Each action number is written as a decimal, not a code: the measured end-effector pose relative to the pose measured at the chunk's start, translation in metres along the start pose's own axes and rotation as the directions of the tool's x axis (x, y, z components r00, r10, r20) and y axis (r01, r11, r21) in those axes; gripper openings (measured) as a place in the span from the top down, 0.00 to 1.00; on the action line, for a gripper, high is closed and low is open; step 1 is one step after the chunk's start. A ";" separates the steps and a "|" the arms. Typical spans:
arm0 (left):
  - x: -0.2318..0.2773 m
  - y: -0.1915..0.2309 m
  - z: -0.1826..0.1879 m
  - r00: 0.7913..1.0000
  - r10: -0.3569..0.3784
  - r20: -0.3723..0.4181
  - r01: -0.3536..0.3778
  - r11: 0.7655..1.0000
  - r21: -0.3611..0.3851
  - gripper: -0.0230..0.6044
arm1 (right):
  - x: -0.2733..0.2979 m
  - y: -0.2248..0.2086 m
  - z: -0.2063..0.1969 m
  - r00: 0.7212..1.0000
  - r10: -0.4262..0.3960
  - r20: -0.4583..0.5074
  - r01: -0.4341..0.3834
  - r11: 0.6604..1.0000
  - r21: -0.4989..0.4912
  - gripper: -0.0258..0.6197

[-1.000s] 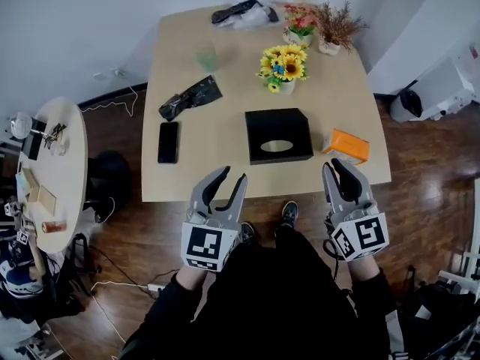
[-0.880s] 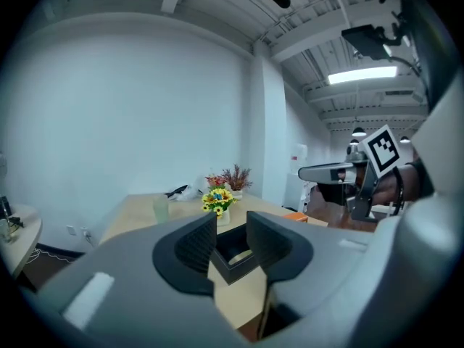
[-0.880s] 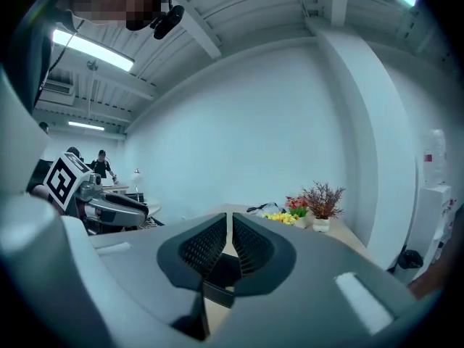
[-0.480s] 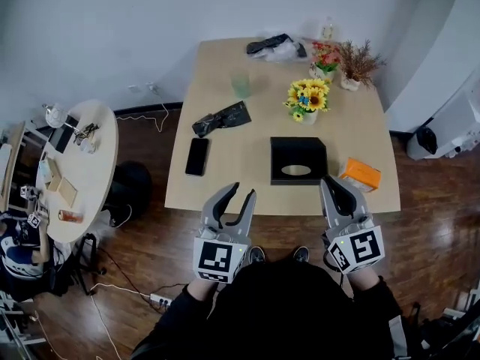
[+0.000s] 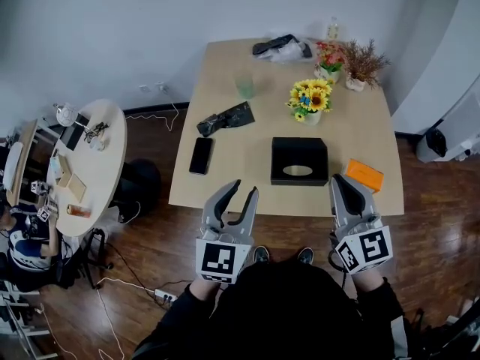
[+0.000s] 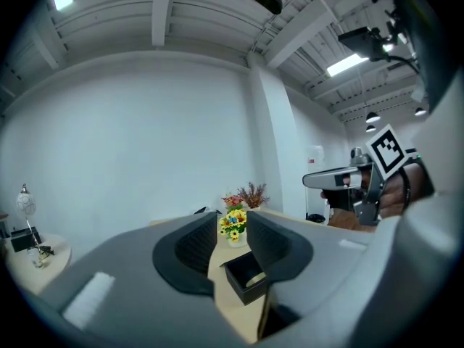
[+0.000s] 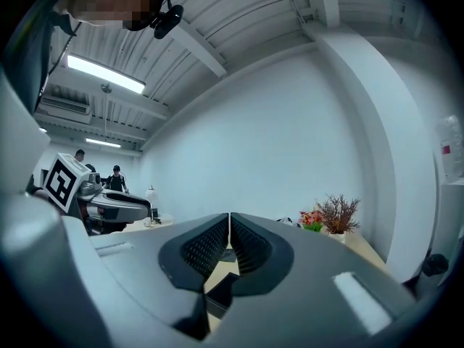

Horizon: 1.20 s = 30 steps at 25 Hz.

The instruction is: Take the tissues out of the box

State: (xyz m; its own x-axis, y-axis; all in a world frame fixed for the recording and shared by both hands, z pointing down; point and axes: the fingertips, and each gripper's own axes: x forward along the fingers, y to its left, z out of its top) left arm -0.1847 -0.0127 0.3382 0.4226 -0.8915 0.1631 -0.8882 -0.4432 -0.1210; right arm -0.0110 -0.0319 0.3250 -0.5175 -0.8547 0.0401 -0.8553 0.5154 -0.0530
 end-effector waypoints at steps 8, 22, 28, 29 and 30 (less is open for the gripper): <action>0.000 -0.006 0.001 1.000 0.019 -0.010 -0.019 1.000 0.001 0.79 | 0.003 -0.003 0.004 1.000 0.027 0.007 -0.027 1.000 -0.006 0.94; -0.003 -0.003 -0.004 0.998 0.033 -0.051 -0.033 0.999 0.013 0.79 | 0.009 0.003 0.007 0.998 0.063 0.006 -0.063 0.997 -0.035 0.95; 0.001 -0.010 -0.010 0.998 0.019 -0.064 -0.019 1.000 0.000 0.79 | 0.006 0.000 0.005 0.998 0.058 -0.002 -0.058 0.997 -0.041 0.95; 0.002 -0.011 -0.010 0.998 0.014 -0.064 -0.014 1.000 -0.004 0.79 | 0.005 0.000 0.004 0.998 0.055 -0.003 -0.055 0.998 -0.042 0.95; 0.002 -0.012 -0.010 0.998 0.010 -0.067 -0.011 1.000 -0.006 0.79 | 0.004 -0.001 0.004 0.999 0.052 -0.004 -0.053 0.998 -0.043 0.95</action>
State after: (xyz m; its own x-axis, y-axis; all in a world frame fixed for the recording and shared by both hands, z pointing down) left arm -0.1747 -0.0083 0.3499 0.4005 -0.8877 0.2273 -0.8936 -0.4332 -0.1171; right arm -0.0119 -0.0357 0.3208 -0.5617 -0.8263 0.0411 -0.8272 0.5618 -0.0121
